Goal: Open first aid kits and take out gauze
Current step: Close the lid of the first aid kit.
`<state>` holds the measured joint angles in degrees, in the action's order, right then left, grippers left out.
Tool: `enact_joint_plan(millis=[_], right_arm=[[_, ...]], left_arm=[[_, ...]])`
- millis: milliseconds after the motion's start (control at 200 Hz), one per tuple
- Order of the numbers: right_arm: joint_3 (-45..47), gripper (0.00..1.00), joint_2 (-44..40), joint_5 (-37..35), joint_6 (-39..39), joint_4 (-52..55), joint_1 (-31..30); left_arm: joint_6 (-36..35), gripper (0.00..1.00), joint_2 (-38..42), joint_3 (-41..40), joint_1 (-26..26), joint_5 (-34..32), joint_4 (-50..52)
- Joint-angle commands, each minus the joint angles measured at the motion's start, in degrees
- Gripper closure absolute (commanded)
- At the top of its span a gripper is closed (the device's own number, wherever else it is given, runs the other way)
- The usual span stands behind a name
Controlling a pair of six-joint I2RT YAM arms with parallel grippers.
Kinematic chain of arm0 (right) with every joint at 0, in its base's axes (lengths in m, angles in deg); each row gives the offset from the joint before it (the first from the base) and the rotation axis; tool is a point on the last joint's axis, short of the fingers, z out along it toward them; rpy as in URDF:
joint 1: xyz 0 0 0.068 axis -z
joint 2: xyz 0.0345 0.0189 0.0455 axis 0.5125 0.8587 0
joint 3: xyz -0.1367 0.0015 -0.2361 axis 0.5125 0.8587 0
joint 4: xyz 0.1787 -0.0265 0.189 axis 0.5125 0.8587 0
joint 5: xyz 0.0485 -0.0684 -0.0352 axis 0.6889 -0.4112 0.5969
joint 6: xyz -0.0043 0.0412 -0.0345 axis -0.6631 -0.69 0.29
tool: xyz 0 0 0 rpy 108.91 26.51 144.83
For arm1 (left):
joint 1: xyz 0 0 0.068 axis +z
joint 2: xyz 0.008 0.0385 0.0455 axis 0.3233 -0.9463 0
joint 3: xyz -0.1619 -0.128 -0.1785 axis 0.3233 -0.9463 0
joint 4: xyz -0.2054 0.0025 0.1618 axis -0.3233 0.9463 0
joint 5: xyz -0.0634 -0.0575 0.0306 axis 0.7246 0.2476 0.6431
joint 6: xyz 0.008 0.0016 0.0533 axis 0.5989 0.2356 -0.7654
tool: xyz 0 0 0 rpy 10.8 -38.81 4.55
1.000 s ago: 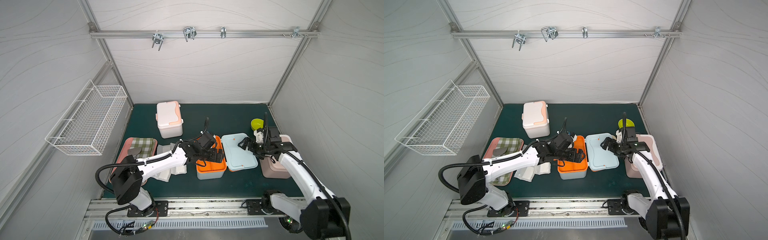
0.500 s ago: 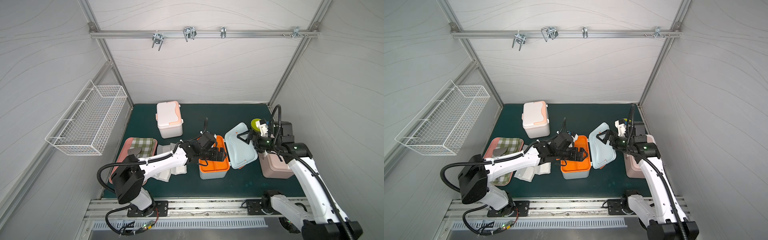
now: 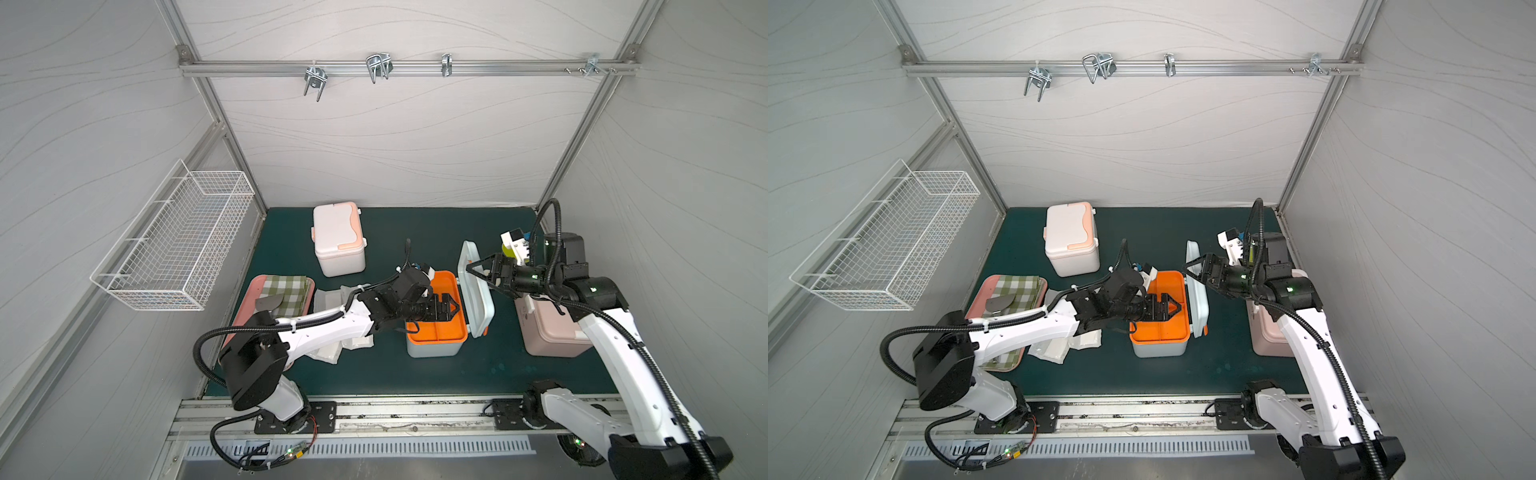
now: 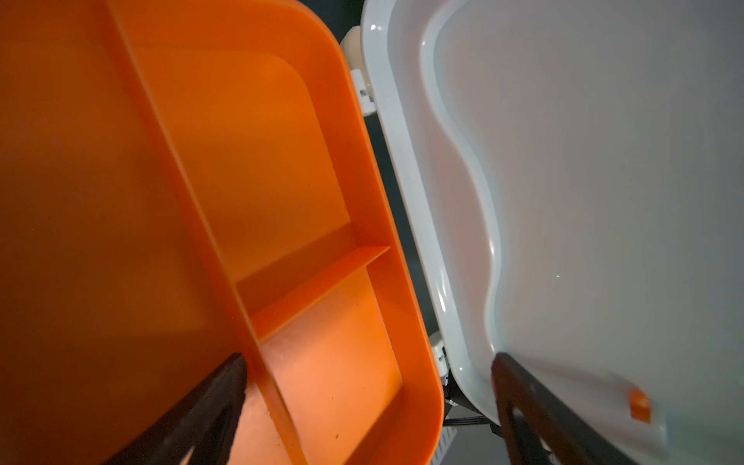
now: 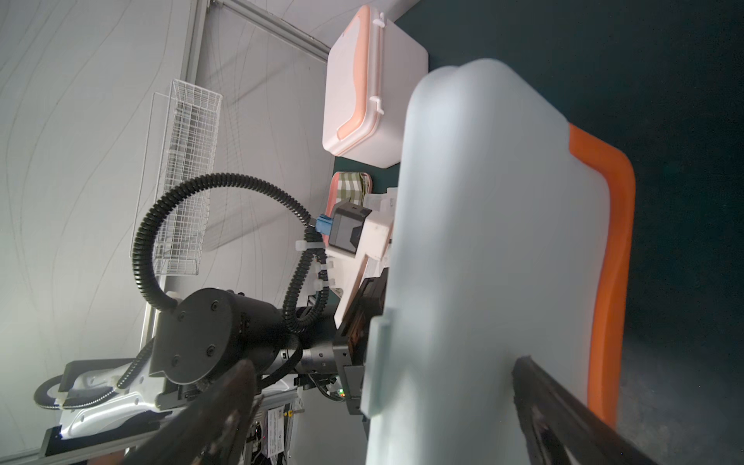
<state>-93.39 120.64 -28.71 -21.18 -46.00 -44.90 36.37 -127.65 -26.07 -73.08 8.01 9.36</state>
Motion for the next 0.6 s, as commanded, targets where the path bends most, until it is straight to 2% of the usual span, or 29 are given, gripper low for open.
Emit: enact_joint_plan(millis=[0, 175, 345, 595], right_arm=[[-1.68, 0.01, 0.37, 0.28, 0.08, 1.00, -2.52], [-2.39, 0.01, 1.78, -2.14, -0.37, -0.37, -8.37], [-3.77, 0.01, 4.18, -6.79, 0.14, -0.92, -16.61], [-8.19, 0.01, 9.93, -16.80, 5.20, 4.20, -28.29]], left_arm=[[-2.15, 0.04, 7.83, -1.55, -0.11, -6.46, 3.85], [-4.09, 0.04, 17.59, -4.61, -0.03, -16.49, 14.25], [-4.68, 0.04, 26.87, -9.17, 0.62, -20.55, 17.59], [-3.89, 0.03, 34.36, -14.99, 4.34, -16.68, 16.75]])
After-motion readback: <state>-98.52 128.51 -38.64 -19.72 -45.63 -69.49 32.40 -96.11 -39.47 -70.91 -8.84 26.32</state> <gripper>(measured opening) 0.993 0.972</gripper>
